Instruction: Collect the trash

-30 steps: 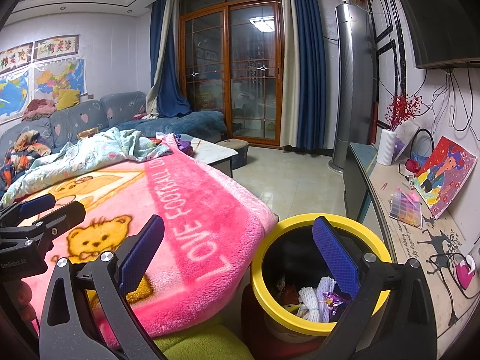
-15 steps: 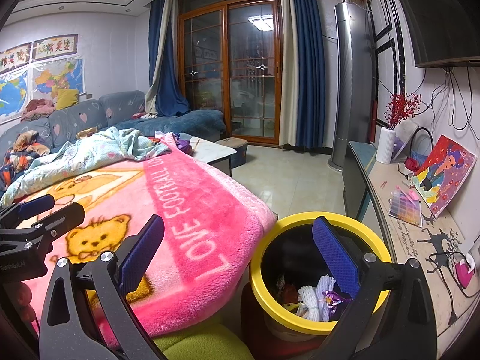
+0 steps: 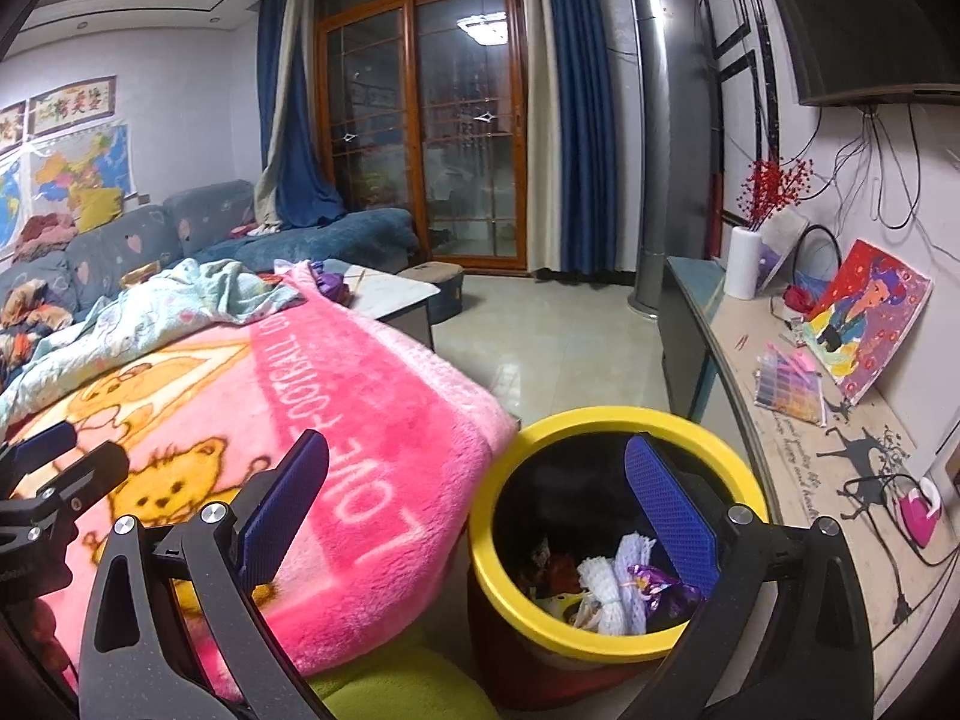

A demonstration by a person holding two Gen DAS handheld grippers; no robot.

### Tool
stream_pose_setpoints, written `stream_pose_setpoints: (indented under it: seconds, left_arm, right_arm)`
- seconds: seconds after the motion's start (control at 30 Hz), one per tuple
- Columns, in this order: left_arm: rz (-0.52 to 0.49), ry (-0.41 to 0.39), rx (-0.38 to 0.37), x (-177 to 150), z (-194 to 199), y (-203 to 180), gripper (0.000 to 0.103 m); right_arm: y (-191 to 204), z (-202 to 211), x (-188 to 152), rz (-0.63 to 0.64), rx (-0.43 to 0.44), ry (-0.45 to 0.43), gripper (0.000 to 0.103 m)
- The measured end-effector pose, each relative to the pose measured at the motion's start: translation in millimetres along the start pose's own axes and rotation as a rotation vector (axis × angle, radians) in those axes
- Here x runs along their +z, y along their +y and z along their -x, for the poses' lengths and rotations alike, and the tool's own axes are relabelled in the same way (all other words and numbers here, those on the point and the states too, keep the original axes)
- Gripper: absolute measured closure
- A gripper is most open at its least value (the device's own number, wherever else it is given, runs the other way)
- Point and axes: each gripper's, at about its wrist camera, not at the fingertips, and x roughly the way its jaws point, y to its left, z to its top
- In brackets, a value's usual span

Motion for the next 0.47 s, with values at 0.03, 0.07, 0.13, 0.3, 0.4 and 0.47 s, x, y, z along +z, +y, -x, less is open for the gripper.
stream_pose_setpoints:
  seconds: [0.03,0.07,0.13,0.3,0.4,0.47]
  left_arm:
    - [0.008,0.0,0.002,0.3,-0.4,2.9,0.011]
    - [0.021,-0.002,0.001,1.5,-0.7,9.2,0.011]
    - [0.054,-0.009,0.008,3.6,1.9,21.0,0.011]
    - [0.169,-0.006,0.139,10.7,16.2,79.2,0.011]
    - [0.246,0.0,0.277,10.5,37.7,131.8,0.011]
    - [0.306,0.01,0.443,3.8,65.7,181.1,0.011]
  right_arm:
    - [1.4,1.0,2.7,0.01,0.004,-0.013,0.007]
    - [2.7,2.4,5.9,0.019,0.013,-0.03,0.007]
    - [8.4,5.6,15.5,0.047,0.044,-0.076,0.007]
    - [58.5,8.4,43.8,0.153,0.3,-0.129,0.007]
    - [121.2,5.1,57.9,0.228,0.583,-0.064,0.007]
    - [171.8,4.0,60.4,0.283,0.763,-0.002,0.007]
